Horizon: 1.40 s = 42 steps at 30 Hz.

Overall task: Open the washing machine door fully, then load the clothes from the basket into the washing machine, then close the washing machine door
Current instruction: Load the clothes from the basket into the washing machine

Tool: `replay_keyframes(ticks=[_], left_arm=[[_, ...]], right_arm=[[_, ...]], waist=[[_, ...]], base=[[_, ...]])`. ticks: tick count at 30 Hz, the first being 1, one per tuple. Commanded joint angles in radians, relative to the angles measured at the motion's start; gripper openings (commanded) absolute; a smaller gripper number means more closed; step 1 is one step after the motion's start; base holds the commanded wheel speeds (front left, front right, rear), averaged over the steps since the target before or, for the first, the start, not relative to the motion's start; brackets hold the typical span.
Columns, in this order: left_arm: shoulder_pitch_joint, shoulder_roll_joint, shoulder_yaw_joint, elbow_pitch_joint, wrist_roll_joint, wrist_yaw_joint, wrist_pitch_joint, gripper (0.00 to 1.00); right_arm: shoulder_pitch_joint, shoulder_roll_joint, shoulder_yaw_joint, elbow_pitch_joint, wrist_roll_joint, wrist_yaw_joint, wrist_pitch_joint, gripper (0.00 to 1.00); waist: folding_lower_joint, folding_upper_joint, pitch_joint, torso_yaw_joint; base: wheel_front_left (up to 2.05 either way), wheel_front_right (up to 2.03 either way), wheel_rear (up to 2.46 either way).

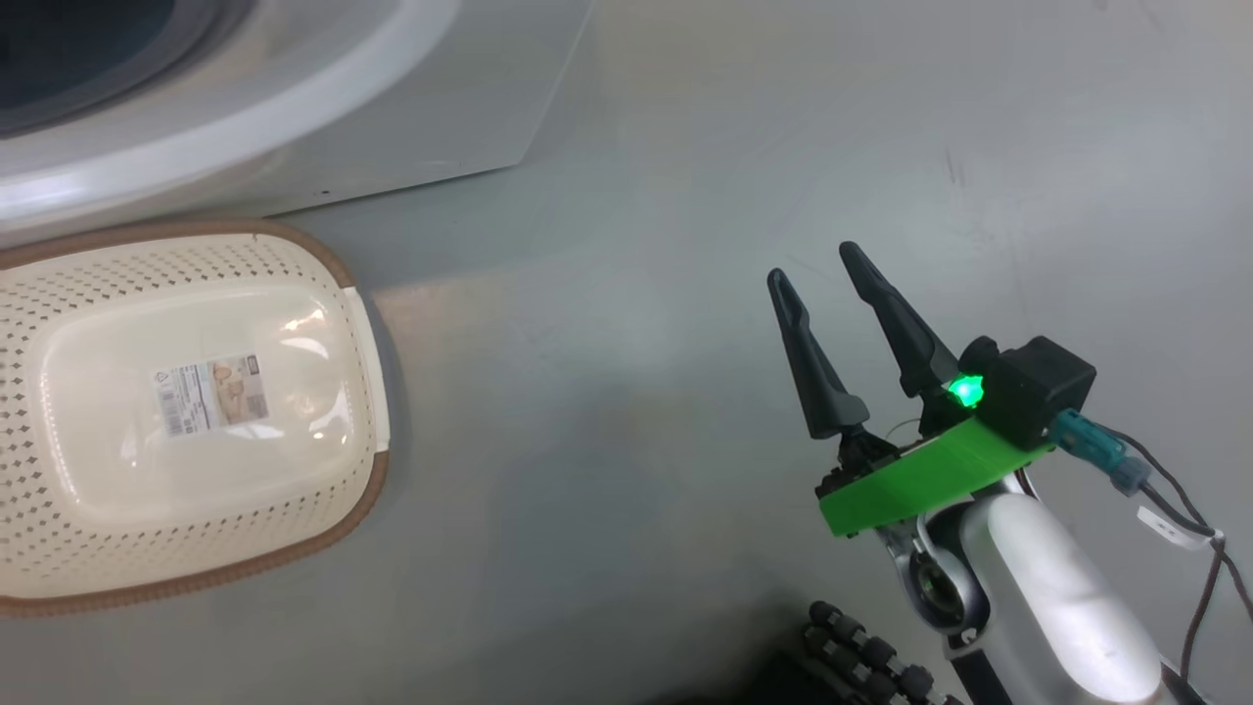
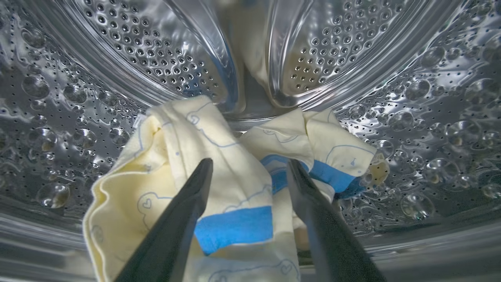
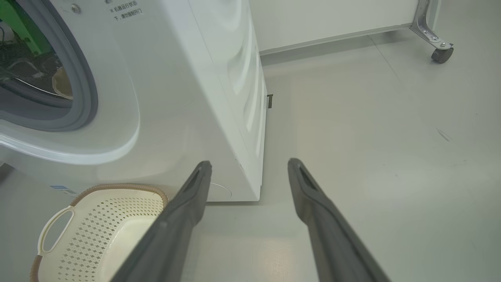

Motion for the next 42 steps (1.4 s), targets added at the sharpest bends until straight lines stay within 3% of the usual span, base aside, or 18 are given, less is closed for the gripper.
replay_keyframes(ticks=[1, 25, 42], left_arm=[[-0.004, 0.035, 0.01, -0.022, -0.008, -0.005, -0.014, 1.0], [0.081, 0.009, -0.011, -0.015, -0.047, -0.026, -0.072, 1.0], [0.152, -0.043, -0.04, -0.018, -0.067, -0.039, -0.106, 1.0]], right_arm=[[0.02, -0.003, 0.009, -0.022, -0.003, 0.005, -0.006, 1.0], [0.018, -0.003, 0.007, -0.013, 0.006, 0.005, -0.006, 1.0], [0.014, -0.003, -0.007, -0.008, 0.009, 0.005, -0.006, 1.0]], waist=[[0.0, 0.0, -0.013, 0.007], [0.0, 0.0, -0.08, 0.022], [0.0, 0.0, -0.128, 0.063]], base=[[0.0, 0.0, 0.0], [0.0, 0.0, 0.0], [0.0, 0.0, 0.0]])
